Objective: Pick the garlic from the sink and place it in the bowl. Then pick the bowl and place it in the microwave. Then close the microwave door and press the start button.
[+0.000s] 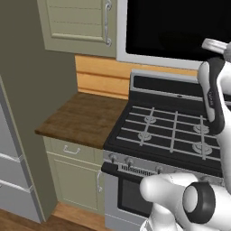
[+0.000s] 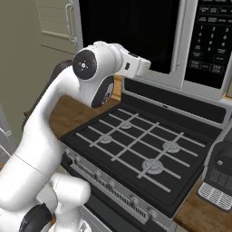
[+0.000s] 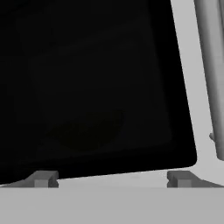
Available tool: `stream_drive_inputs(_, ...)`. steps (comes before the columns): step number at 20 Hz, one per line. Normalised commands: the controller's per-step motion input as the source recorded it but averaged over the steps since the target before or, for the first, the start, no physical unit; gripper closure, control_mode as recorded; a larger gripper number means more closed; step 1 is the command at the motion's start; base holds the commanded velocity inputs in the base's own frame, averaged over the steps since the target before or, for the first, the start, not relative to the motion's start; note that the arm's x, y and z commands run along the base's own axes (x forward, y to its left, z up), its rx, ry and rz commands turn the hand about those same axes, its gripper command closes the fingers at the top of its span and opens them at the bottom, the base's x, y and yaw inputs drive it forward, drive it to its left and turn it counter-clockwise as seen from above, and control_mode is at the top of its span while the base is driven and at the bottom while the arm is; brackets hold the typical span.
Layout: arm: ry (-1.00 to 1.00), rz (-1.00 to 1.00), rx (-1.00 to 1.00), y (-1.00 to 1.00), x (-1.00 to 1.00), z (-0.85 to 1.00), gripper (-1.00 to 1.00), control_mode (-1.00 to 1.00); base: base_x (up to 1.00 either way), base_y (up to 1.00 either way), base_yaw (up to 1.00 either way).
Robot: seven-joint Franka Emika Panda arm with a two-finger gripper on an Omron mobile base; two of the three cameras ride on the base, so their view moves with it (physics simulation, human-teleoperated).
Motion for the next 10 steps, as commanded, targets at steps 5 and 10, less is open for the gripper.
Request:
stream_drive_inputs(5,-0.06,0.11,-0.23,0.05,-1.00,-0.02,-1.00,-1.00,0.00,0.00,0.00)
stream_drive_inputs(10,-0.05,-0.04,-0.19,0.13,-0.97,-0.02,1.00,-1.00,0.00,0.00,0.00)
